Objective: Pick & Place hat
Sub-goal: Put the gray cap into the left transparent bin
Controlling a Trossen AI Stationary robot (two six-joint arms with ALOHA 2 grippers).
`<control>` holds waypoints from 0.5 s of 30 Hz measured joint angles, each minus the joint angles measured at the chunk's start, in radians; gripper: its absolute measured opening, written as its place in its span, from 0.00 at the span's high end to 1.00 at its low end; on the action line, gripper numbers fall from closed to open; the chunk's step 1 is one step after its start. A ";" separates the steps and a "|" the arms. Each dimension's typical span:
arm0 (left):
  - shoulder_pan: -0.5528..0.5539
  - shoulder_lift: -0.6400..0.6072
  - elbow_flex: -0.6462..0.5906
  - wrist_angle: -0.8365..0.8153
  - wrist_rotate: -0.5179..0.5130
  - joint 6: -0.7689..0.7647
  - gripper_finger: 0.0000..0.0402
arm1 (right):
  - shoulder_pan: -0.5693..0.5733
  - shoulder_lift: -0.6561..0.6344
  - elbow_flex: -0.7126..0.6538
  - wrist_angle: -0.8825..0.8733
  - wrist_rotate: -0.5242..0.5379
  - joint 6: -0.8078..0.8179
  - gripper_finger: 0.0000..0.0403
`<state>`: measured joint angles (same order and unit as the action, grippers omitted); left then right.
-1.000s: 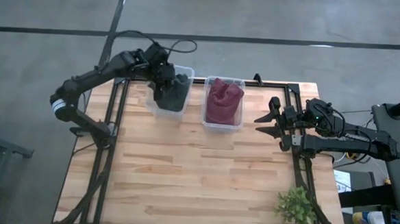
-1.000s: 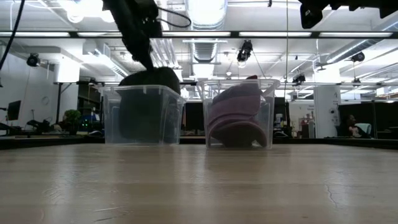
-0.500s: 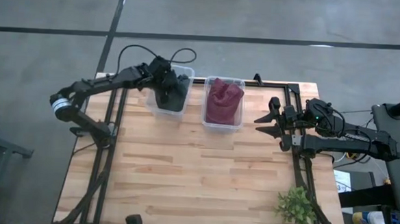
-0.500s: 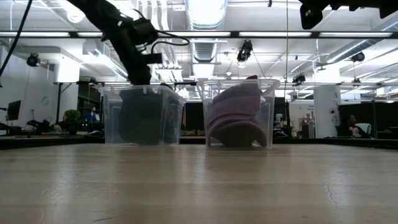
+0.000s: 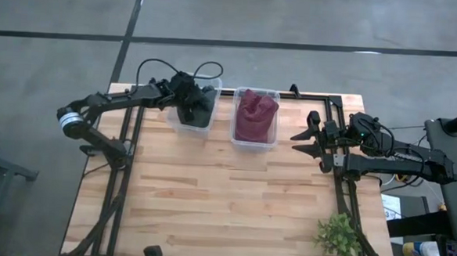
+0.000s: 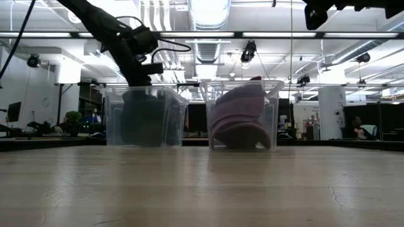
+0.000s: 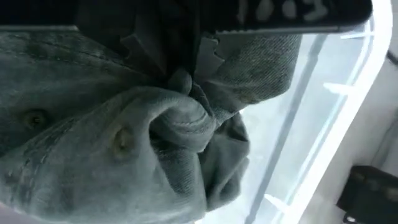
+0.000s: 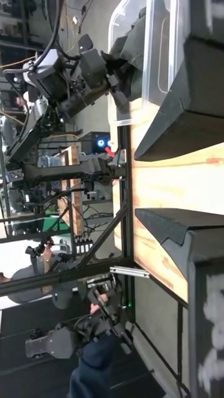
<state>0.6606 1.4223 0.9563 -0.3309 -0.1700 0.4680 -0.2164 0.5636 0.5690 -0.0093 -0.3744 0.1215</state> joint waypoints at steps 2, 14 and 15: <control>-0.002 0.000 0.019 0.001 -0.036 0.000 0.85 | 0.000 0.000 0.000 0.000 0.000 0.003 0.70; -0.001 0.000 0.094 0.016 -0.106 -0.013 0.83 | 0.000 0.000 0.000 0.000 0.000 0.006 0.71; -0.001 0.000 0.091 0.017 -0.107 -0.022 0.81 | 0.000 0.000 0.000 0.000 0.000 0.007 0.70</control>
<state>0.6598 1.4227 1.0469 -0.3134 -0.2775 0.4460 -0.2161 0.5636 0.5689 -0.0095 -0.3745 0.1287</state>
